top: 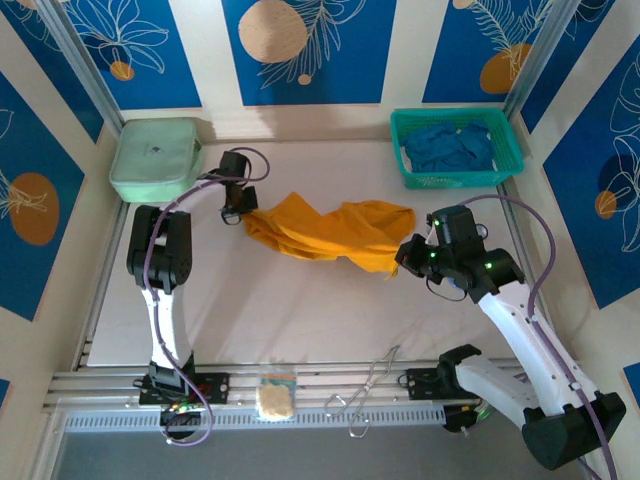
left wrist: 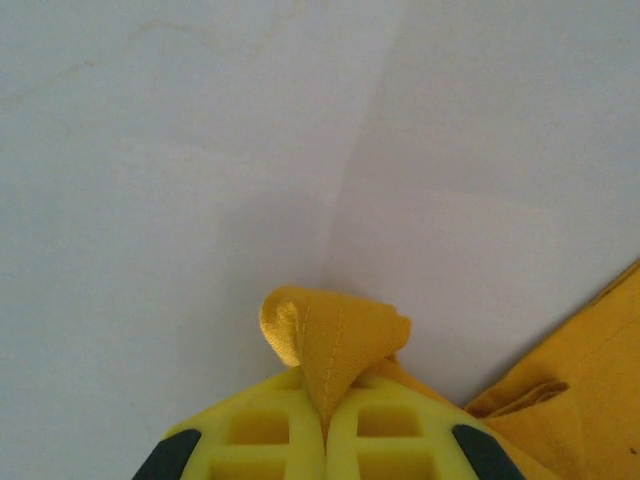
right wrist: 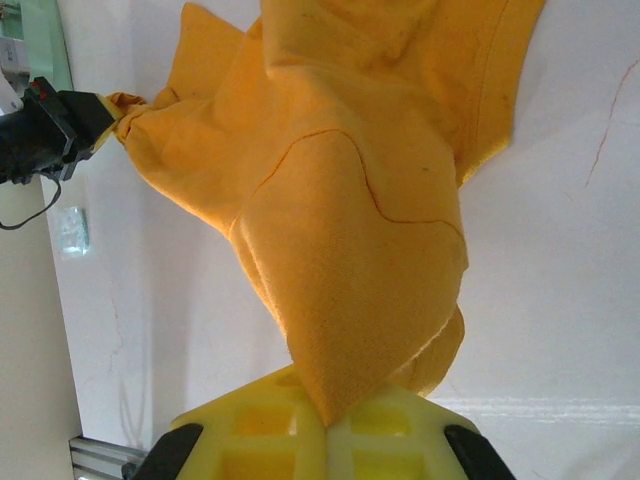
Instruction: Fold and stack the t-shirts
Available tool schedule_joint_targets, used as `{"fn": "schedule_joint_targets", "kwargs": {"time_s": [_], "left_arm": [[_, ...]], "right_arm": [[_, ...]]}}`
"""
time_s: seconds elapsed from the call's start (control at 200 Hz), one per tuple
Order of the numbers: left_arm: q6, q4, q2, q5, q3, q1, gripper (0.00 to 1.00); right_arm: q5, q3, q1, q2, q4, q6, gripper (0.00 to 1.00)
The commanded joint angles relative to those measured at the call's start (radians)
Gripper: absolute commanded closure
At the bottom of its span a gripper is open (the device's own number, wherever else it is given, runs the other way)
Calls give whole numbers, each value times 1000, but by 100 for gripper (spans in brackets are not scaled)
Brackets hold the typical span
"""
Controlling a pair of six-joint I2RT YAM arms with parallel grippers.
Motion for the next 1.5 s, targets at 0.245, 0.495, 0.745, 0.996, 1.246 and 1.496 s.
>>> {"fn": "schedule_joint_targets", "kwargs": {"time_s": [0.245,0.495,0.745,0.996,1.246,1.496], "left_arm": [[53,-316,-264,92,317,-15,100],[14,-435,-639,97,72,-61,100],[-184,-485,-1066,43,-494,-124,100],[-442,-359,-1252,-78,-930,-124,80],[-472,-266,-1142,-55,-933,-124,31],[-298,-229,-878,-43,-668,-123,29]], "right_arm": [[-48,-53,-65,-42,-20,-35,100],[-98,-112,-105,-67,6,-55,100],[-154,-149,-145,-72,17,-92,100],[-181,-182,-150,-52,11,-99,100],[-137,-219,-151,-59,-95,-96,100],[-113,-310,-151,-77,-110,-63,100]]}}
